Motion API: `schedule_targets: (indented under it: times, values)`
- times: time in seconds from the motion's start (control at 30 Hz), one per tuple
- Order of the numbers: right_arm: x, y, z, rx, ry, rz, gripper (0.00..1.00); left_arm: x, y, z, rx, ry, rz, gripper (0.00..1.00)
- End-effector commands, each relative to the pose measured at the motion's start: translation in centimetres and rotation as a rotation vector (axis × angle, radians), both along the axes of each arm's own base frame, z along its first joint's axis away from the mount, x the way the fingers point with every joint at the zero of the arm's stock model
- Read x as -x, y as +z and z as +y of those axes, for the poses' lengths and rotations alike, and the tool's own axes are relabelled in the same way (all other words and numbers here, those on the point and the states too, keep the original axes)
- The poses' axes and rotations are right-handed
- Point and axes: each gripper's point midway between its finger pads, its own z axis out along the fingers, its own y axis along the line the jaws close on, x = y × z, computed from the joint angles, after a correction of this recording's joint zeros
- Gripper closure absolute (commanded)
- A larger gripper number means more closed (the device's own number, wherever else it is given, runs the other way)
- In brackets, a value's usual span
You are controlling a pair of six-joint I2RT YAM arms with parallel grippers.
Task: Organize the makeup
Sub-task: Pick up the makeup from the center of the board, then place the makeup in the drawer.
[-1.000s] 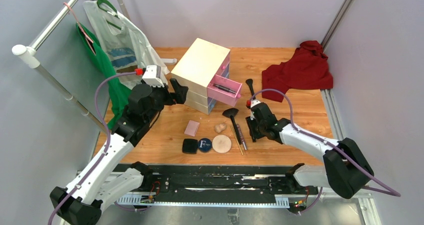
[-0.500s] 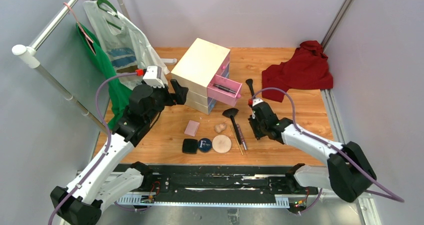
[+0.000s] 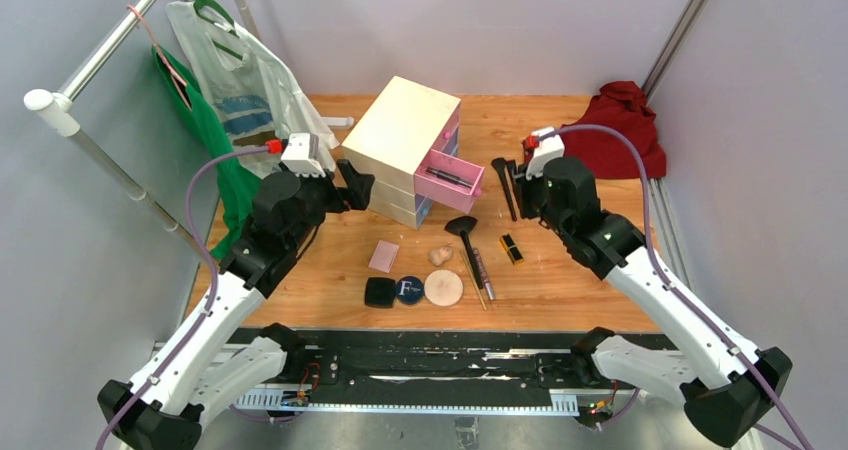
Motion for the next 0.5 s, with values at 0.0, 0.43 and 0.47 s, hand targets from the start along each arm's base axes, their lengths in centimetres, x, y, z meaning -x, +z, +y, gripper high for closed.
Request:
schedule_targets:
  times: [0.0,0.43,0.47]
  values:
    - [-1.6,4.4,3.1,-0.016,0.135,-0.107,0.99,0.4,0.8,0.1,0.007,0.000,-0.026,0.02]
    - [-4.7,7.2,9.9,-0.033,0.409,-0.207,0.99,-0.1,0.0,-0.3,0.005,-0.005,-0.010,0.02]
    - [-4.9,7.4,10.2,-0.037,0.415,-0.213,0.99,-0.1,-0.1,-0.3,0.005,-0.004,-0.009,0.02]
